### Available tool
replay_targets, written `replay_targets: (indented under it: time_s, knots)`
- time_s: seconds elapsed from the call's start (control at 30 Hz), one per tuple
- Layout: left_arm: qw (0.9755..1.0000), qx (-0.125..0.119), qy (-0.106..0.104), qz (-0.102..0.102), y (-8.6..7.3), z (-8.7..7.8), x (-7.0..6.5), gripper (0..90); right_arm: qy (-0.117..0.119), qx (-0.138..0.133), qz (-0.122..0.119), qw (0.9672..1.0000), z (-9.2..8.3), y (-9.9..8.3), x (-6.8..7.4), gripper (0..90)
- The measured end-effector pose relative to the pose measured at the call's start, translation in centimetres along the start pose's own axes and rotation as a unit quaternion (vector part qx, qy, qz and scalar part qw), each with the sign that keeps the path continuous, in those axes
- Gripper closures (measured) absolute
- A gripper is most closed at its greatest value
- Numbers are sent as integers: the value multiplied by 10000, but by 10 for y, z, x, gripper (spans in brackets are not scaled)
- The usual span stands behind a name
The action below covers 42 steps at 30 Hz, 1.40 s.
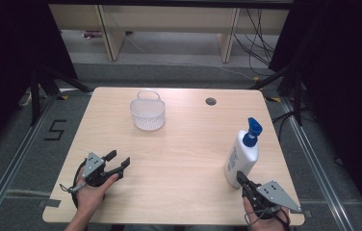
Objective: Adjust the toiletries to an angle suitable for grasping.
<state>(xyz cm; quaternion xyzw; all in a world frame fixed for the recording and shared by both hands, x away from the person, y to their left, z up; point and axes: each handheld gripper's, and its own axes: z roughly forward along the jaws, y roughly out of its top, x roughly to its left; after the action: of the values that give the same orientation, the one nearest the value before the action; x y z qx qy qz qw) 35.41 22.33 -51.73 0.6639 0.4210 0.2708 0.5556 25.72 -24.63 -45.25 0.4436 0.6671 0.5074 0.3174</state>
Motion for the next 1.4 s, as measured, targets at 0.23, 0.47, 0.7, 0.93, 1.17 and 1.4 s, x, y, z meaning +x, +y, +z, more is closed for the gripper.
replay_targets:
  time_s: [0.23, 0.47, 0.7, 0.93, 1.17, 1.4]
  knots:
    - [10000, -46, -64, 32, -1, 2, 1, 346, -118, -66, -35, 9999, 7, 5, 1, 900]
    - [10000, 12, -24, 0, -1, 1, 1, 346, -117, -28, 85, 9999, 11, 7, 0, 900]
    - [10000, 47, -3, -17, -1, 1, 0, 345, -270, -47, -47, 9996, 12, 7, -3, 900]
    - [10000, 52, -4, -20, -1, 0, 1, 345, -205, 0, 92, 9997, 11, 7, -2, 900]
    - [10000, 85, 10, -15, -1, 0, 0, 343, -315, -47, 56, 9995, 8, 6, -8, 900]
    - [10000, 84, -9, -4, -2, 1, 0, 343, -577, -15, 112, 9983, 2, 6, -20, 900]
